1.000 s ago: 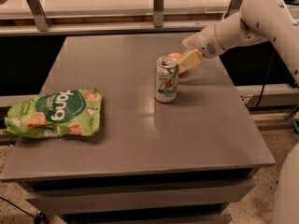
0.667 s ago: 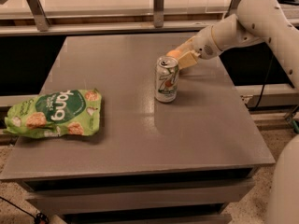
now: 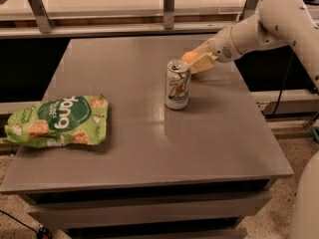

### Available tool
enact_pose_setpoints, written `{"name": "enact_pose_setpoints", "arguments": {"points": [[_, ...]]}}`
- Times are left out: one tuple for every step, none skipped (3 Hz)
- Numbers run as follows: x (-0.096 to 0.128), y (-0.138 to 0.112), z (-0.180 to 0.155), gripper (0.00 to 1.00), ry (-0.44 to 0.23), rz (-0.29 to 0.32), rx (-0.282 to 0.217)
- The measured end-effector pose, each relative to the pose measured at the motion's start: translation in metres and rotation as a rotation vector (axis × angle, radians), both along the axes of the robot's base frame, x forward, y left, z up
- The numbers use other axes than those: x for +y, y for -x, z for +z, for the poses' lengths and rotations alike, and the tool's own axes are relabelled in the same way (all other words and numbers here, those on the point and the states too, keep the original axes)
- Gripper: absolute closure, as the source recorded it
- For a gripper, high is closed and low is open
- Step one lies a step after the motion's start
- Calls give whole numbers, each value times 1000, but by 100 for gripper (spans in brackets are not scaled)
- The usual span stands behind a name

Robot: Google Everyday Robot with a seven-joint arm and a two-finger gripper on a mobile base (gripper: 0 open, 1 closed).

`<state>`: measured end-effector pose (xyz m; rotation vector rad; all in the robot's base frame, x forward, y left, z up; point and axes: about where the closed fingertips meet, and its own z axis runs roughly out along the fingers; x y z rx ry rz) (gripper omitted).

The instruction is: Pick orange

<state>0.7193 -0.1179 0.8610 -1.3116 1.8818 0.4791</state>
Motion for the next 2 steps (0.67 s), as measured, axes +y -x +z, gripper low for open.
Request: {"name": "enact_pose_setpoints", "arguments": {"points": [[-7, 6, 16, 100, -8, -15, -31], [-7, 6, 16, 100, -8, -15, -31]]}}
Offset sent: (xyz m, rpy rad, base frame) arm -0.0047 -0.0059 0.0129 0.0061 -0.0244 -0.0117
